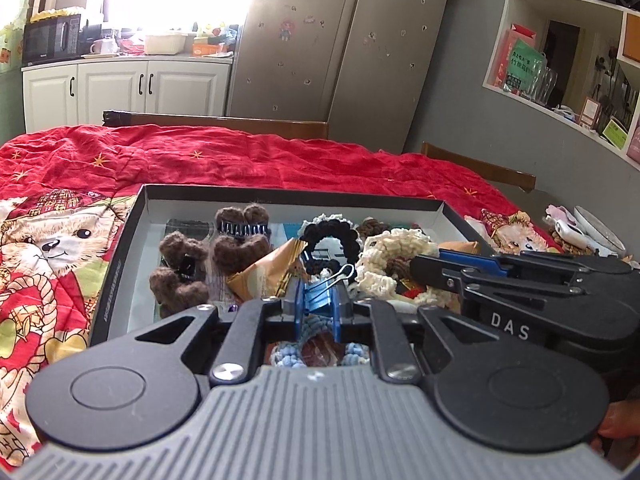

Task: Organize objects
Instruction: 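Lower both items into the box and open both tools to release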

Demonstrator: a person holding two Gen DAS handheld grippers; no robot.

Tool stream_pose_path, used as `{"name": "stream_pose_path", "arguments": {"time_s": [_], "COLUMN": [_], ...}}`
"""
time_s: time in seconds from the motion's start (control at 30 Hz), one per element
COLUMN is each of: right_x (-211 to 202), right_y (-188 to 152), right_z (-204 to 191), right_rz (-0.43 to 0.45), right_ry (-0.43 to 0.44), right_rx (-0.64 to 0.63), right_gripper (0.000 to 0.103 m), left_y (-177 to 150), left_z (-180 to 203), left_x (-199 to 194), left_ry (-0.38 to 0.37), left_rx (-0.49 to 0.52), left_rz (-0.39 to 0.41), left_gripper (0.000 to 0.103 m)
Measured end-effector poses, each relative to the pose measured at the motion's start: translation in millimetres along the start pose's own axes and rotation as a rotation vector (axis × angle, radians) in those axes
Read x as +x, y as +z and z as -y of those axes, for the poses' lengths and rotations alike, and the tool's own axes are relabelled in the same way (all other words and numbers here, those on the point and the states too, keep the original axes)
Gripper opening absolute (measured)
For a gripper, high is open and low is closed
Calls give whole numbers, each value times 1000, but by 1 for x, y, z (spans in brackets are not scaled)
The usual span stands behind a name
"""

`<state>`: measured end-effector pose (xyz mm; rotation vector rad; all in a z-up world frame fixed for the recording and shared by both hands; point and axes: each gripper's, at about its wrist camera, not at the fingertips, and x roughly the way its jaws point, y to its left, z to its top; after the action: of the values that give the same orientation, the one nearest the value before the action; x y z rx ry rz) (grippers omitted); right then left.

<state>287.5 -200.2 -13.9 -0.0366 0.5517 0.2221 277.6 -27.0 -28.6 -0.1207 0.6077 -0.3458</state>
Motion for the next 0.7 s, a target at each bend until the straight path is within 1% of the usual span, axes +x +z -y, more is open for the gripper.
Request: {"name": "stream_pose_path", "arguments": {"time_s": [0.7], "right_x": [11], "right_y": [-6], "right_z": [3], "right_rz": [-40], "right_ry": [4], "right_rx": [6], "right_gripper": [15], "left_y": [-5], "left_z": [3], "left_x": [7], "left_ry": [6], "left_rx": [31], "left_rz": [-29], "left_gripper": [17]}}
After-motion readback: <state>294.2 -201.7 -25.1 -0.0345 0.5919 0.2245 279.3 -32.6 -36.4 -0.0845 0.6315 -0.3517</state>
